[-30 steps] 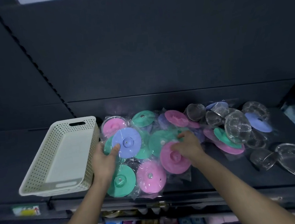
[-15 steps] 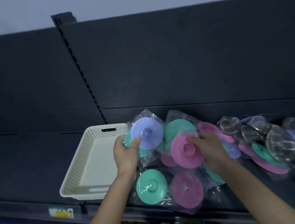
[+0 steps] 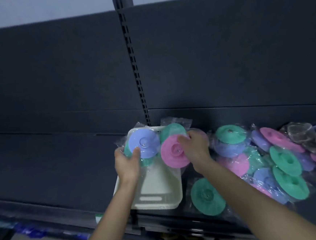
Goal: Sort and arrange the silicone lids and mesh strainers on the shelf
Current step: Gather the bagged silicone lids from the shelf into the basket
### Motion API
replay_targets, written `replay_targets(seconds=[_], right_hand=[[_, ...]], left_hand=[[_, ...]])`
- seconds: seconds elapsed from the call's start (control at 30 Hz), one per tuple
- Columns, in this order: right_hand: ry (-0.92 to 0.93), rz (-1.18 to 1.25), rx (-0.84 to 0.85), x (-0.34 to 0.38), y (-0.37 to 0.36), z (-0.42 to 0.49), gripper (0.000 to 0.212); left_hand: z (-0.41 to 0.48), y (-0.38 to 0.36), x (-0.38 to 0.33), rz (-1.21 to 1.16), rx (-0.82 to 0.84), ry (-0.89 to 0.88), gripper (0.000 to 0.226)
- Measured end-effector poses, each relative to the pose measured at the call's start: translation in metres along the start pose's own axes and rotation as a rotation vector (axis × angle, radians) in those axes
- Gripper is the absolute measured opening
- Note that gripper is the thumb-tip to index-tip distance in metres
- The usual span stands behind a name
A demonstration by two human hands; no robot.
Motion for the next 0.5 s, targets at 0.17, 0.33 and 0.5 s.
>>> replay_targets(seconds=[0.17,0.33,0.5], right_hand=[[0.169,-0.329,0.049,0.012,-0.04,-0.002,0.013],[0.307,-0.507,0.064,0.021,-0.055,-0.008,0.023],[0.435,-0.59,0.013,0.03,-0.041,-0.02,0.015]], left_hand=[[0.005,0.0,0.028,0.146,0.079,0.08,0.034],[0.003,-0.01,0.017,0.317,0.194,-0.082,0.057],[-0.017,-0.027,-0.031,0.624,0.183,-0.601,0.059]])
Point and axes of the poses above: each hand's wrist, its own z-axis towards the middle knuckle, its own y-axis out of the back of the hand, x = y × z, the point moved 10 cm from there along z, towards the middle knuckle, and after that the axes turned 5 degrees about -y, right-handed, at the moved point
